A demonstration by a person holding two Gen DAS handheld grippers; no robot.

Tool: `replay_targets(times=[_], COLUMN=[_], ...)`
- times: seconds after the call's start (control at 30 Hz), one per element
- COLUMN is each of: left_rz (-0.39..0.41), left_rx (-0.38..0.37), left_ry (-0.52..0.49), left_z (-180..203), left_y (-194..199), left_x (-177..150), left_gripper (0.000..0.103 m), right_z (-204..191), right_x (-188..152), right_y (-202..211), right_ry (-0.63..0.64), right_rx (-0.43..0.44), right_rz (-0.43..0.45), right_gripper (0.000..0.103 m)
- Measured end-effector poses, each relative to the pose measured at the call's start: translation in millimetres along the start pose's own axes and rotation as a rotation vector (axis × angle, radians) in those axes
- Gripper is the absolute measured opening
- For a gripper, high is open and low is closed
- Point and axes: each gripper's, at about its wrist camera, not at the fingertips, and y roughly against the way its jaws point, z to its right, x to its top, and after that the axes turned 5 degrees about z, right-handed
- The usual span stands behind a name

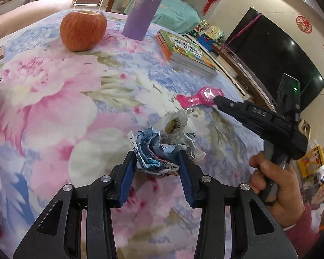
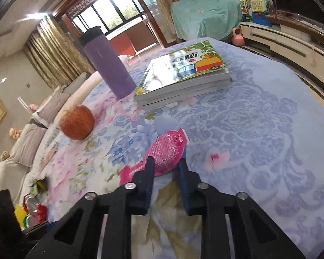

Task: Collect trash
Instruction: 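Grasp the crumpled wrapper with the left tool while the right grasps the pink package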

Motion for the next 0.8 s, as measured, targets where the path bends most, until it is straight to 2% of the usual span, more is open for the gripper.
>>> replay_targets(times=[0.17,0.27,0.3,0.37,0.4,0.43,0.47,0.5,0.53,0.63,0.8], left_rz=[0.013,0.011,0.009,0.004,0.003,0.002,0.003,0.004,0.007,0.012,0.017], left_rx=[0.008,0.010,0.010,0.006,0.007,0.006,0.005,0.005,0.007,0.010,0.027], left_ry=[-0.017,-0.021,-0.020,-0.026,-0.032,-0.038,-0.046,-0.052,-0.056,-0.055,-0.049], left_z=[11,17,19,24,28,30,34,36,39,42,44], left_y=[11,12,12,12,12,13,13,15,16,18,24], left_x=[-8,-14,-15,-19,-20,-21,-22,-22,-23,-24,-28], left_gripper=[0.038,0.038,0.038,0.038,0.038,0.038,0.038,0.038,0.038,0.038,0.038], right_z=[8,14,15,18,20,22,22,22,20,4,-16], right_x=[-17,-41,-47,-55,-54,-50,-46,-40,-34,-16,-6], right_y=[36,48,51,59,62,64,64,64,64,47,13], right_ry=[-0.013,-0.013,-0.008,0.006,0.017,0.032,0.041,0.055,0.080,0.197,0.365], right_rx=[0.039,0.090,0.087,0.067,0.051,0.030,0.022,0.020,0.020,0.027,0.025], right_rz=[-0.001,-0.079,-0.096,-0.093,-0.083,-0.066,-0.054,-0.039,-0.020,-0.046,-0.107], right_gripper=[0.005,0.006,0.011,0.013,0.019,0.036,0.047,0.067,0.072,0.072,0.072])
